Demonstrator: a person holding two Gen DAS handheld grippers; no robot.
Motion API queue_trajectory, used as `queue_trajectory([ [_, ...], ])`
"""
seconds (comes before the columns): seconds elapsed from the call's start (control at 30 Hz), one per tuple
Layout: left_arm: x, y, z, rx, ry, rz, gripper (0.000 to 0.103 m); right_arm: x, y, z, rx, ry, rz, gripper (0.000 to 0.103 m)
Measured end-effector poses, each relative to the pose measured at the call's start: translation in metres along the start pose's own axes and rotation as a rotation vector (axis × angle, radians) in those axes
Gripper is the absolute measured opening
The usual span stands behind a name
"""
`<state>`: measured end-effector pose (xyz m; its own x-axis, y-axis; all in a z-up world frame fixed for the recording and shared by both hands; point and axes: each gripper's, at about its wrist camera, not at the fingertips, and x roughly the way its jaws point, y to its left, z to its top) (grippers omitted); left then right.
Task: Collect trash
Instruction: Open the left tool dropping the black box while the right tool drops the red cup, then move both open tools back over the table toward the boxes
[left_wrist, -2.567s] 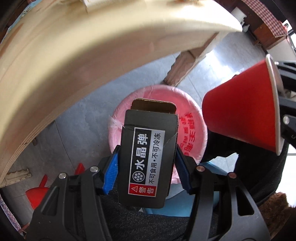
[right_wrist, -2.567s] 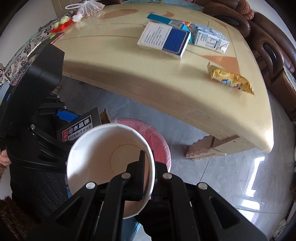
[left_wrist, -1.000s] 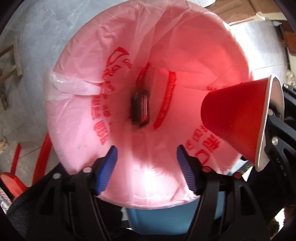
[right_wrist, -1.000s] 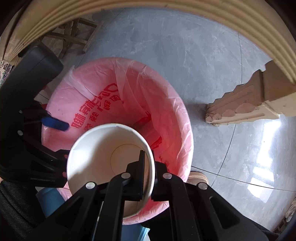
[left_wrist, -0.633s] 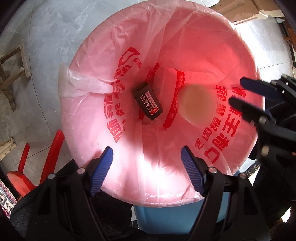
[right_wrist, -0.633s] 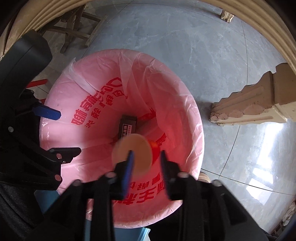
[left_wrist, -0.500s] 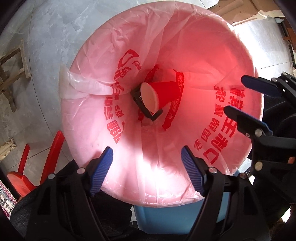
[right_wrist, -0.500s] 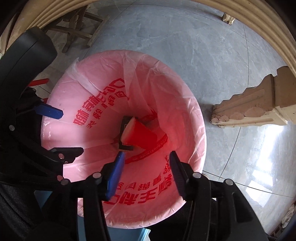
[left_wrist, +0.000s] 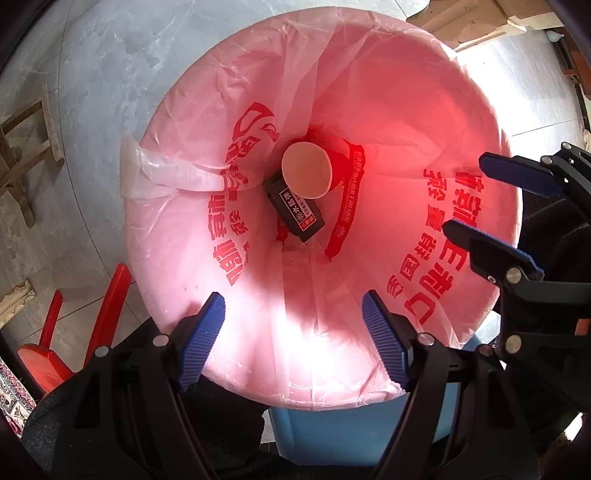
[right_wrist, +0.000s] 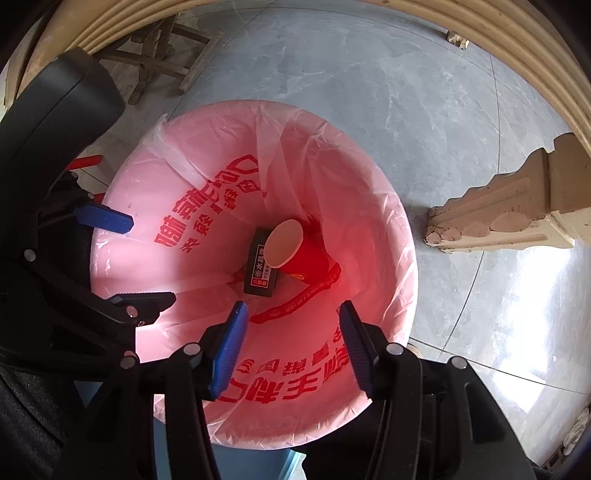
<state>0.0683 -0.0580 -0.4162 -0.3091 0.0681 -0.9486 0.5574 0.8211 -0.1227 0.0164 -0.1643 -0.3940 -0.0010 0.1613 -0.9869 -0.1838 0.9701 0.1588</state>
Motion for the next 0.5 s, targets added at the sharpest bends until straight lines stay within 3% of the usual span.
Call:
queue_trajectory([
  [0.27,-0.018,-0.004,-0.012,0.021,-0.037,0.005,0.075,-0.016,0.006,-0.005,-0.008,-0.015,0.011,0.051],
  [0.5,-0.067,-0.007,-0.046,0.034,-0.133,-0.008,0.075,-0.066,0.014,-0.02,-0.024,-0.067,0.027,0.053],
])
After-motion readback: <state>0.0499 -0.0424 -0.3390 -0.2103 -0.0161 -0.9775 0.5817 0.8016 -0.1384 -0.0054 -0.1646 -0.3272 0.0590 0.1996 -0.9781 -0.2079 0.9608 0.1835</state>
